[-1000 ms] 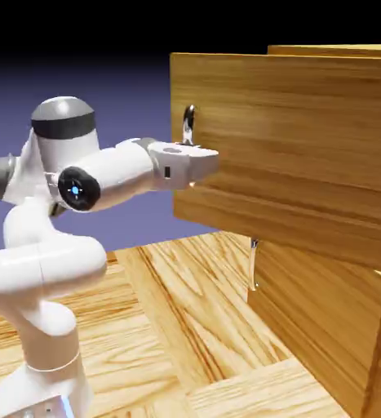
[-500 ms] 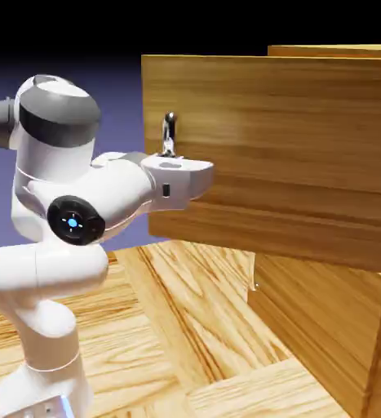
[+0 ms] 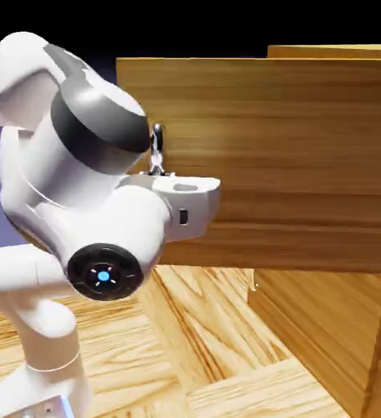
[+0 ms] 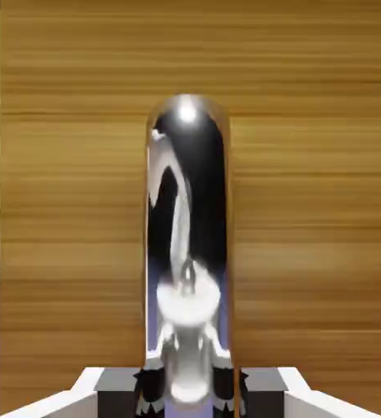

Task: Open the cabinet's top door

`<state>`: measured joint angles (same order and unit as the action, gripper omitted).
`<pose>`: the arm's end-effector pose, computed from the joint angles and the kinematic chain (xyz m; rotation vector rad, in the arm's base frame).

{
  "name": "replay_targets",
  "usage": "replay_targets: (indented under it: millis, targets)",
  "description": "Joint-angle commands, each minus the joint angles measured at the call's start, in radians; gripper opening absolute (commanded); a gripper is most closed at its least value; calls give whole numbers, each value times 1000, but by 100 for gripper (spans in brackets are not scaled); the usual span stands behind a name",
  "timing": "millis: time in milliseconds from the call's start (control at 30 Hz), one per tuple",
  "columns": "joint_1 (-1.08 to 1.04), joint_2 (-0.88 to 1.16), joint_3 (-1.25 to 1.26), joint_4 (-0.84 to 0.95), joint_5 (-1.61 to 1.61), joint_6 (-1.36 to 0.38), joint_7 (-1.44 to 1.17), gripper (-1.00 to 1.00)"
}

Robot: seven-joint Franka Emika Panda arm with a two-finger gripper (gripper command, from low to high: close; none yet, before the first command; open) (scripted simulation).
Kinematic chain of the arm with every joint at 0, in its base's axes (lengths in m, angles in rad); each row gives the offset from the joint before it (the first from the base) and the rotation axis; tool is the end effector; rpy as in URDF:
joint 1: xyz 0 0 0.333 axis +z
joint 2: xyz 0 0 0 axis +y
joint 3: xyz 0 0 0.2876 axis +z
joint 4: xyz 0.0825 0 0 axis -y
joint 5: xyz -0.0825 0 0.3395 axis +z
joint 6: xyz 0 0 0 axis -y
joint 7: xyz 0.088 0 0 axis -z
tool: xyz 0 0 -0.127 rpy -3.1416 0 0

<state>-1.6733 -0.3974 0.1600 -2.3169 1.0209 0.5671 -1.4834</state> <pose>0.1444 -0.2250 0.5332 -1.6268 -0.2910 -0.9448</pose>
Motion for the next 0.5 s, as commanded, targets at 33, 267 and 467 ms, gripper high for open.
replay_targets:
  millis: [33, 267, 467]
  targets:
    - [10, 73, 0, 70, -43, -16, -27, -100]
    - [42, 309, 13, 324, -165, -86, -93, -100]
    - [-17, 515, 121, 507, -241, -118, -97, -100]
